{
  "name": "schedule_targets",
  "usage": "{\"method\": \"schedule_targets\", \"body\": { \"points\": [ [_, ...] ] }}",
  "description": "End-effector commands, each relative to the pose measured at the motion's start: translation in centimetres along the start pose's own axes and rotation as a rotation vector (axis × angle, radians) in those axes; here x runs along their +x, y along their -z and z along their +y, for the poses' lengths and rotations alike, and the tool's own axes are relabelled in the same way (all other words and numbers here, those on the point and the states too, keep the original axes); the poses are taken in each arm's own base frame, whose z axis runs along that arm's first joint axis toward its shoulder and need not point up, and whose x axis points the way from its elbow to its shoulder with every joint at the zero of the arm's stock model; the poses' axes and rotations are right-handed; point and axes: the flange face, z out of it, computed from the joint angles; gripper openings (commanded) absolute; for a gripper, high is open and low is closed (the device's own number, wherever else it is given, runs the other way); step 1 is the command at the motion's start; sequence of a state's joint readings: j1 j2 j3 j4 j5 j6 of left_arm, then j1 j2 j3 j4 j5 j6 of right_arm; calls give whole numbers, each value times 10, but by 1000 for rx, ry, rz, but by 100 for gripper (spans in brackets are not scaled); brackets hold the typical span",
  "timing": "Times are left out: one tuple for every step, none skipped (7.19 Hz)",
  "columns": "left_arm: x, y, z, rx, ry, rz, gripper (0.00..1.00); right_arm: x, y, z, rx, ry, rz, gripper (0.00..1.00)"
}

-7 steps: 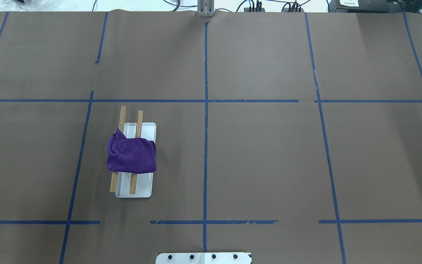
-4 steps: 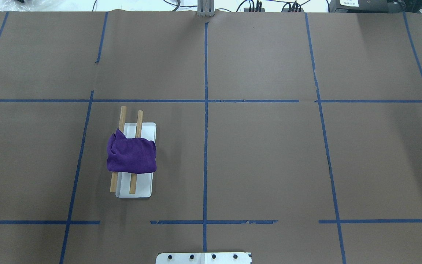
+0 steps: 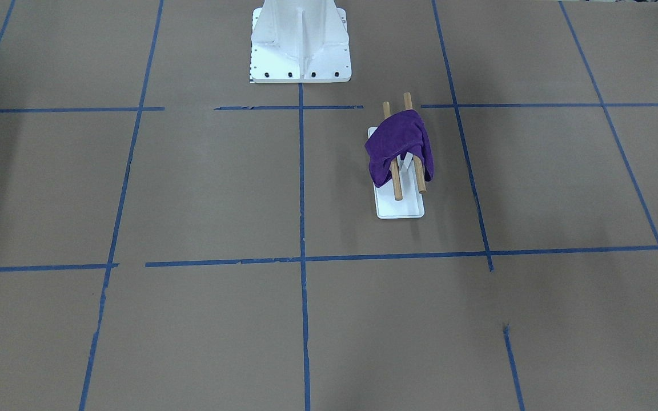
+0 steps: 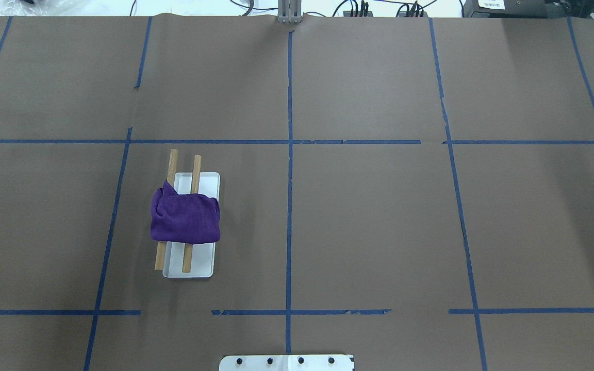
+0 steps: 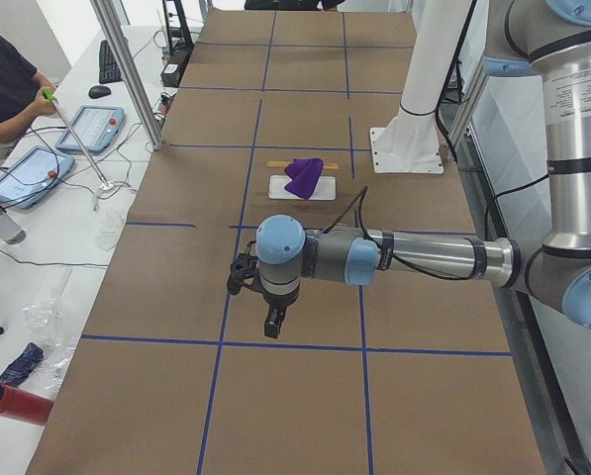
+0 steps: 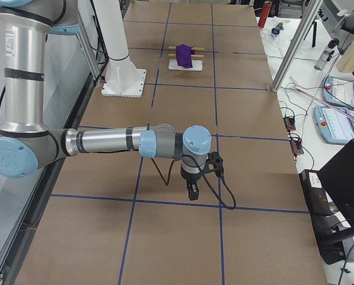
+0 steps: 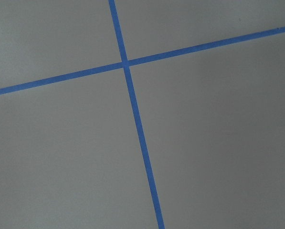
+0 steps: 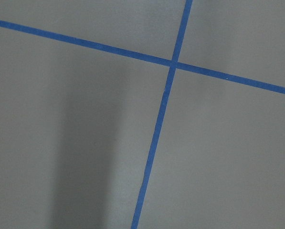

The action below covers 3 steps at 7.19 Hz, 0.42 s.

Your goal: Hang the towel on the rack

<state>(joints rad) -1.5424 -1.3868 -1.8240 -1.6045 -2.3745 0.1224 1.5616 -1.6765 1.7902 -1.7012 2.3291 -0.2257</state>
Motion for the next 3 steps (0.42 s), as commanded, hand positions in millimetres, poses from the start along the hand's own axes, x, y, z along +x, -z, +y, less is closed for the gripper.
{"method": "schedule_targets", "body": {
  "points": [
    [-1, -1, 1, -2, 4, 0, 100, -1, 0, 2, 1, -2, -4, 100],
    [0, -1, 0, -2, 2, 0, 100, -1, 0, 2, 2, -2, -8, 100],
    [1, 0, -2, 1, -1, 0, 100, -1, 0, 2, 0, -3, -7, 100]
  ]
}}
